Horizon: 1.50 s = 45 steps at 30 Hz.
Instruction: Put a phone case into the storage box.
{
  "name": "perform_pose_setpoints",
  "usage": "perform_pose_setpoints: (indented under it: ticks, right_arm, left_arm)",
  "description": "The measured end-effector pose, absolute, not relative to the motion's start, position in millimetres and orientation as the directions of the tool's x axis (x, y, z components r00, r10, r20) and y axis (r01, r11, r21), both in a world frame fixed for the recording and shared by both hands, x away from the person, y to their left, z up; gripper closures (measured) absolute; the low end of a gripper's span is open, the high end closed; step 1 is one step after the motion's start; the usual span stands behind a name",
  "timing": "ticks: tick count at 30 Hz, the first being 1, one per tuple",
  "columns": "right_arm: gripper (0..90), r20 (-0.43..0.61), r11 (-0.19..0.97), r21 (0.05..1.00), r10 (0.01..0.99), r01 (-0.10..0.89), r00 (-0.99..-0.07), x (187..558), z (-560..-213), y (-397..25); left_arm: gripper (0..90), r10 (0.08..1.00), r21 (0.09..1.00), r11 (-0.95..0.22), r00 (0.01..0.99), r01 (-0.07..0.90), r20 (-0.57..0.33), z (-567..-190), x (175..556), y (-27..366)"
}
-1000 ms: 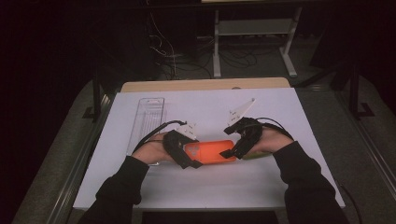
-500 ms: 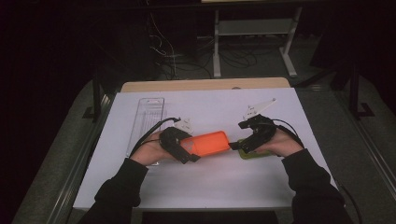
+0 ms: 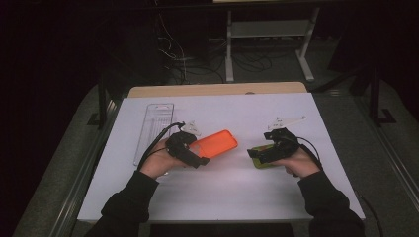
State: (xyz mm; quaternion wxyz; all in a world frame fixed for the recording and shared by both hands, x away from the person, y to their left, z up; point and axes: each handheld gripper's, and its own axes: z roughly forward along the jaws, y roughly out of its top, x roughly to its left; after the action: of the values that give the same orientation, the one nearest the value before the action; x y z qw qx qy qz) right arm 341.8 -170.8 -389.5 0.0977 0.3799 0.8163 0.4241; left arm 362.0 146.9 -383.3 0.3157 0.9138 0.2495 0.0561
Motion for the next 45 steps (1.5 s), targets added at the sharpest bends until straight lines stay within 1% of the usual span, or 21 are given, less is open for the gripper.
perform_pose_setpoints:
  ticks: [2,5,7,8,11,15,23,24,25,28,30,32,45]
  right_arm:
    - [5.3,0.146,0.337,0.771,0.733,0.541,-0.665,337.3,-396.5,-168.1]
    - [5.1,0.141,0.345,0.759,0.740,0.552,-0.657,333.7,-406.1,-164.6]
    - [4.8,0.148,0.348,0.755,0.735,0.556,-0.661,334.3,-409.4,-163.1]
    - [5.0,0.142,0.356,0.754,0.731,0.552,-0.667,335.3,-410.5,-162.4]
    - [4.6,0.144,0.368,0.750,0.719,0.549,-0.680,336.5,-412.8,-158.7]
    - [4.9,0.115,0.399,0.754,0.701,0.521,-0.703,338.1,-414.4,-154.8]
    - [5.3,0.076,0.431,0.755,0.691,0.494,-0.718,337.9,-412.7,-147.7]
    - [5.2,0.045,0.454,0.755,0.684,0.474,-0.728,337.7,-412.3,-146.2]
    - [5.2,0.045,0.454,0.755,0.684,0.474,-0.728,337.7,-412.3,-146.2]
    - [5.3,0.001,0.479,0.757,0.678,0.443,-0.735,337.3,-412.1,-144.3]
    - [5.3,-0.015,0.492,0.755,0.674,0.434,-0.738,335.9,-411.5,-142.7]
    - [5.4,-0.040,0.506,0.756,0.670,0.416,-0.741,334.9,-411.3,-141.3]
    - [5.9,-0.208,0.612,0.730,0.623,0.304,-0.754,328.2,-410.8,-129.2]
  left_arm:
    - [16.2,0.507,0.606,-0.666,0.860,0.435,-0.059,-384.1,362.6,147.2]
    - [16.2,0.512,0.609,-0.660,0.856,0.441,-0.065,-384.5,363.3,147.4]
    - [16.2,0.528,0.628,-0.631,0.845,0.455,-0.082,-385.1,362.6,145.6]
    - [16.2,0.516,0.616,-0.653,0.854,0.441,-0.065,-384.3,364.0,147.1]
    - [16.2,0.518,0.612,-0.650,0.852,0.450,-0.076,-384.8,365.0,146.7]
    - [16.2,0.519,0.607,-0.651,0.851,0.455,-0.081,-385.2,365.6,146.2]
    - [16.1,0.524,0.608,-0.643,0.847,0.466,-0.095,-384.9,362.8,141.3]
    - [16.2,0.521,0.608,-0.648,0.849,0.458,-0.085,-385.1,362.8,140.9]
    - [16.2,0.520,0.607,-0.649,0.850,0.459,-0.087,-384.9,362.6,140.5]
    - [16.2,0.516,0.606,-0.651,0.852,0.457,-0.088,-384.5,362.0,139.3]
    - [16.2,0.530,0.620,-0.627,0.842,0.472,-0.105,-385.4,360.6,137.6]
    - [16.2,0.514,0.608,-0.651,0.853,0.456,-0.089,-384.5,361.6,138.9]
    - [16.2,0.508,0.607,-0.653,0.856,0.453,-0.092,-384.5,361.8,139.2]
